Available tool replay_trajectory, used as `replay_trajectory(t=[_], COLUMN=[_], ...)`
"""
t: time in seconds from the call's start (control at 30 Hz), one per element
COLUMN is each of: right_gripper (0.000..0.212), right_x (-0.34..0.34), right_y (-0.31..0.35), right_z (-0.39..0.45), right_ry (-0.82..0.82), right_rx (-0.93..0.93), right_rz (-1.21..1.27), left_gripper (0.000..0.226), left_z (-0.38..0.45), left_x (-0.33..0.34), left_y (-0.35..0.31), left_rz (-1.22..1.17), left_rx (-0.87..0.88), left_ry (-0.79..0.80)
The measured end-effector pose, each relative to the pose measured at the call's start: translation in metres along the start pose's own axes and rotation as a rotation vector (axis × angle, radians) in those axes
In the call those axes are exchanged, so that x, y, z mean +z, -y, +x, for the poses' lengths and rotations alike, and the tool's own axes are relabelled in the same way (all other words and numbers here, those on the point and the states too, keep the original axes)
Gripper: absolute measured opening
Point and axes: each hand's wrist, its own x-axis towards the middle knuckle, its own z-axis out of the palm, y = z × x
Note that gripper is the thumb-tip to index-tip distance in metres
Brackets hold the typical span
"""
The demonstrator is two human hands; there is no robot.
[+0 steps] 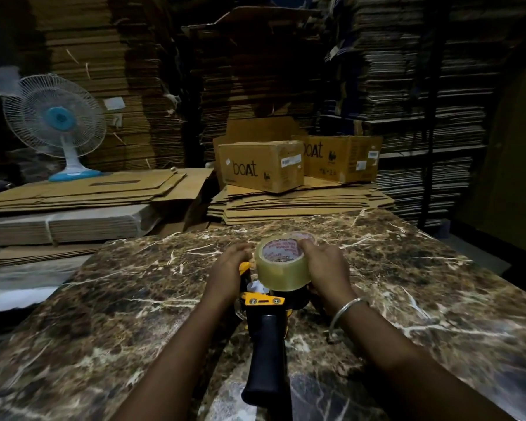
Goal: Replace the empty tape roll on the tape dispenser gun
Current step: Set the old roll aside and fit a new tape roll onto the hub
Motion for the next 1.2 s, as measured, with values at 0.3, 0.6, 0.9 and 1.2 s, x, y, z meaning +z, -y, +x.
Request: replay_trajectory(t=[0.3,0.6,0.9,1.2], right_gripper=[0.032,0.037,0.055,0.042], right_x=[-0.008,-0.015,-0.004,-0.003], right_y=[-0.008,-0.019,-0.024,-0.032], right_z=[-0.002,-0.004,0.0,0.006], right_ry=[0.114,0.288,0.251,0.206], right_rx=[-0.013,-0.094,-0.101,-0.099], right_rz=[0.067,0.186,0.288,0.31], left_gripper=[0.032,0.042,0.024,0.029], left_z=[0.004,0.013,0.035,0.037], left_x=[-0.005,-0.004,-0.001,-0.002], left_y=[-0.003,-0.003,-0.024,-0.022], left_rz=[0.021,0.181,0.286,0.268], left_rx=[0.018,0.094,0.018,-0.046], left_ry=[0.007,0.043,0.153,0.21])
